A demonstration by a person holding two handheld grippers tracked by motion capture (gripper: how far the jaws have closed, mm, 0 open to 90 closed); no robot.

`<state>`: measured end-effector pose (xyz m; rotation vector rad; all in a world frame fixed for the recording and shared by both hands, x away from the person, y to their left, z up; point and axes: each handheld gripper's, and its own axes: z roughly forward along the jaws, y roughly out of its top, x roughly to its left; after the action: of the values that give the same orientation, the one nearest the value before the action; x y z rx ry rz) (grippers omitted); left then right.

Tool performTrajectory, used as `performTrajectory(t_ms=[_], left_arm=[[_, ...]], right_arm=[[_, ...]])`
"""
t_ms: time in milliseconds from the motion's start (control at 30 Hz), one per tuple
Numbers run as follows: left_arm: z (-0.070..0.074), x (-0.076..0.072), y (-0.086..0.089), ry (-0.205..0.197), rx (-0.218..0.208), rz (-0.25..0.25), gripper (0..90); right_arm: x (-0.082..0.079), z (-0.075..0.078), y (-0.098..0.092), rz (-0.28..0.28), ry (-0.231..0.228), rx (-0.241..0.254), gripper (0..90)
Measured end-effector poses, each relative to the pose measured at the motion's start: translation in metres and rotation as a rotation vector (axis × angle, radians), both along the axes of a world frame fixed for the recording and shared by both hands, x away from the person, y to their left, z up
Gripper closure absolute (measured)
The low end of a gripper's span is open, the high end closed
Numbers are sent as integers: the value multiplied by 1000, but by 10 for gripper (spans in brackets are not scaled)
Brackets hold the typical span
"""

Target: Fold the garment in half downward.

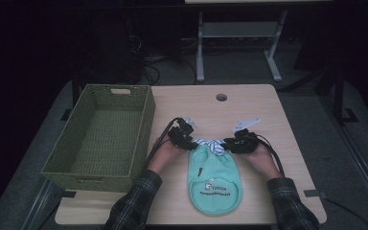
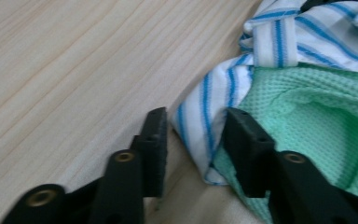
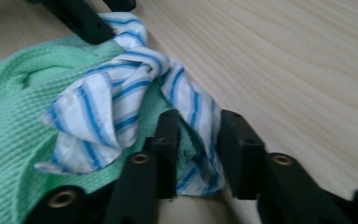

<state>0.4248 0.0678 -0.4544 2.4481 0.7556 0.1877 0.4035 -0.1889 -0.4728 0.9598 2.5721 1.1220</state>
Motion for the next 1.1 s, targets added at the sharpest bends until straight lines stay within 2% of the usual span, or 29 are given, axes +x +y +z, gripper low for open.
performTrajectory(t_ms=[33, 67, 233, 300, 333, 467, 567, 767, 867, 900, 1000, 1100], left_arm=[[0, 0, 0, 1, 0, -3, 673], [0, 0, 0, 5, -3, -4, 673], [0, 2, 1, 36, -17, -13, 802], [0, 4, 3, 53, -36, -9, 831], [-1, 4, 3, 53, -52, -3, 840], [1, 3, 2, 47, -24, -2, 856], [3, 2, 3, 42, -26, 7, 857], [17, 1, 7, -17, -74, 35, 857], [27, 0, 7, -47, -80, 42, 857], [30, 0, 7, -57, -84, 45, 857], [43, -2, 6, -92, -86, 46, 857], [55, -5, 5, -129, -87, 45, 856]], right_arm=[[-1, 0, 0, 4, 3, 6, 755], [-1, 0, 0, 4, 3, 6, 755], [0, -1, -2, -11, 35, 33, 814], [1, -1, -2, -18, 49, 45, 832], [1, -1, -2, -22, 54, 45, 839], [2, 0, -2, -33, 75, 50, 847], [2, 3, -2, -31, 75, 45, 846], [4, 17, -4, -24, 37, 51, 845], [3, 31, -4, -32, 21, 61, 845], [3, 31, -4, -32, 21, 61, 845], [2, 46, -4, -27, -19, 53, 845], [1, 53, -3, -28, -32, 56, 844]])
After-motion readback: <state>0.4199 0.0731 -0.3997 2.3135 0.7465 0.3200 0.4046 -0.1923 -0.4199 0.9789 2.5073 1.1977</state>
